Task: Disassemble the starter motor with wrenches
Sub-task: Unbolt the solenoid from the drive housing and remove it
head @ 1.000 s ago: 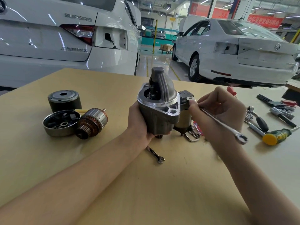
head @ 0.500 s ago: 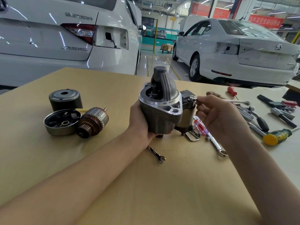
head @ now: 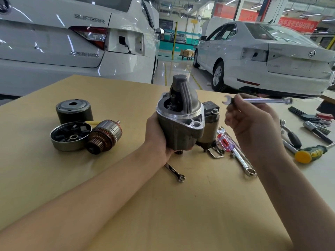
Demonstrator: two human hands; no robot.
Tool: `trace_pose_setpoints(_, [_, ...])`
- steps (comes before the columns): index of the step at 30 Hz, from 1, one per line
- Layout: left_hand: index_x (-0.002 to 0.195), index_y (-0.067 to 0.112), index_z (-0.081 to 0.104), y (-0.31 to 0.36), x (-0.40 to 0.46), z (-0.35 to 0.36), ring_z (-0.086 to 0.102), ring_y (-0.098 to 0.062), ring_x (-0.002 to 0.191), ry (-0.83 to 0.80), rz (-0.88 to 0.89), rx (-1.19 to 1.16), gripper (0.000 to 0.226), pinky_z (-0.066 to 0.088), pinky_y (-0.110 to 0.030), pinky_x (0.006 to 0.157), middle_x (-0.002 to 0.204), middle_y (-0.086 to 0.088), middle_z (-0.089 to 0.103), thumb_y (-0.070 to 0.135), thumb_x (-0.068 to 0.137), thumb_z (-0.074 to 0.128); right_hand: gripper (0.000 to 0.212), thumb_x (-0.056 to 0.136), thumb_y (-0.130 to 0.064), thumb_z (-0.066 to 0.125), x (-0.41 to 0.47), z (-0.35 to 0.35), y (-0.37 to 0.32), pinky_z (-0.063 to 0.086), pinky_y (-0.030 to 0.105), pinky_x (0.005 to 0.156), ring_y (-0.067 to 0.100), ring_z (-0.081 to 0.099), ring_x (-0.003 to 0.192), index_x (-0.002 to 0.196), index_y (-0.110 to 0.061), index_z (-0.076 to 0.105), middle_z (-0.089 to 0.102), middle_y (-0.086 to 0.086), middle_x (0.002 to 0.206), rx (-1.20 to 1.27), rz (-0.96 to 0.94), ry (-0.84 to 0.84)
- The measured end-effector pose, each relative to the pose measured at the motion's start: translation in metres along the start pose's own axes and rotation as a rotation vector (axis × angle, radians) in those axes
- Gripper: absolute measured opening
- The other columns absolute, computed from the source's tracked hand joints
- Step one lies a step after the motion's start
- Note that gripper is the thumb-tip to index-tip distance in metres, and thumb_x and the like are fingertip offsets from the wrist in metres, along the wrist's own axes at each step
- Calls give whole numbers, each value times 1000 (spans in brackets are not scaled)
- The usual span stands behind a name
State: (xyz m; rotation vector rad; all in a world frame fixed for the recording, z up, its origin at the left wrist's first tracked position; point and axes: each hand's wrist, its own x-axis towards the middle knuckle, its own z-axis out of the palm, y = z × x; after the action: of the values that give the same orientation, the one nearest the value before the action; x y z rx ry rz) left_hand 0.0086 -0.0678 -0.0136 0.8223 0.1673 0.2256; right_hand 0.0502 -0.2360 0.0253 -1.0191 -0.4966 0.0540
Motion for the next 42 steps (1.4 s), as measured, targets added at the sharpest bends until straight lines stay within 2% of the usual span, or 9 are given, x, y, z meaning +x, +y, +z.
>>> trace_pose_setpoints(4, [94, 16, 71, -1, 1, -1, 73, -17, 66, -10, 2, 17, 42, 58, -30, 53, 80, -3, 76, 36, 97, 34, 26, 83, 0, 69, -10, 9, 5, 52, 24, 49, 21, 66, 49, 67, -12, 53, 68, 9, 60, -400, -309, 47])
trace_pose_setpoints(7, [93, 16, 71, -1, 0, -1, 72, -17, 65, -12, 0, 22, 42, 57, -29, 54, 79, -3, 75, 37, 97, 35, 34, 90, -2, 64, -9, 19, 8, 47, 17, 42, 11, 61, 38, 62, -10, 46, 60, 4, 43, -563, -255, 81])
trace_pose_setpoints(9, [92, 16, 72, -1, 0, -1, 73, -17, 66, -10, -1, 17, 42, 58, -29, 55, 80, -3, 76, 38, 96, 35, 31, 83, -4, 70, -14, 17, 13, 53, 33, 44, 21, 65, 45, 61, -8, 48, 61, 6, 49, -721, -453, 120])
trace_pose_setpoints(14, [66, 19, 80, -2, 1, -1, 73, -17, 66, -27, 4, -11, 58, 59, -30, 54, 79, -3, 76, 38, 97, 34, 31, 81, -6, 72, -19, 11, 21, 46, 44, 43, 34, 63, 50, 61, -7, 47, 57, 12, 53, -851, -600, 83])
trace_pose_setpoints(18, [78, 18, 78, -1, 1, -1, 74, -18, 70, -19, 0, -12, 51, 59, -30, 57, 84, -4, 77, 38, 97, 35, 31, 82, -8, 71, -17, 12, 22, 45, 44, 44, 37, 59, 49, 63, -2, 48, 56, 15, 53, -918, -603, 70])
trace_pose_setpoints(24, [92, 16, 72, 0, 0, -1, 73, -18, 67, -11, -4, 11, 42, 58, -30, 54, 81, -3, 76, 37, 97, 36, 35, 80, 6, 68, -9, 13, 8, 45, 21, 41, 15, 56, 39, 58, -15, 49, 61, 3, 52, -380, -174, 54])
trace_pose_setpoints(29, [92, 16, 71, 1, 0, 0, 72, -17, 63, -8, 5, 25, 41, 58, -29, 53, 77, -2, 75, 35, 97, 35, 11, 86, -2, 61, 3, 7, 5, 43, 11, 40, 3, 54, 40, 85, -11, 54, 62, 1, 54, 40, 301, 122])
trace_pose_setpoints(39, [90, 16, 72, 0, 0, -1, 73, -18, 65, 5, -6, 10, 41, 59, -31, 55, 80, -4, 76, 35, 97, 36, 18, 94, -18, 53, 5, 3, 1, 45, 16, 45, 6, 55, 50, 81, -10, 61, 60, 0, 61, 208, 125, 107])
trace_pose_setpoints(42, [93, 16, 72, 0, 1, -1, 73, -18, 67, 7, -12, 4, 40, 60, -31, 57, 82, -4, 76, 35, 96, 37, 23, 90, -15, 61, 0, 5, 0, 49, 17, 48, 11, 62, 51, 68, -12, 69, 66, 5, 63, 2, -5, 105])
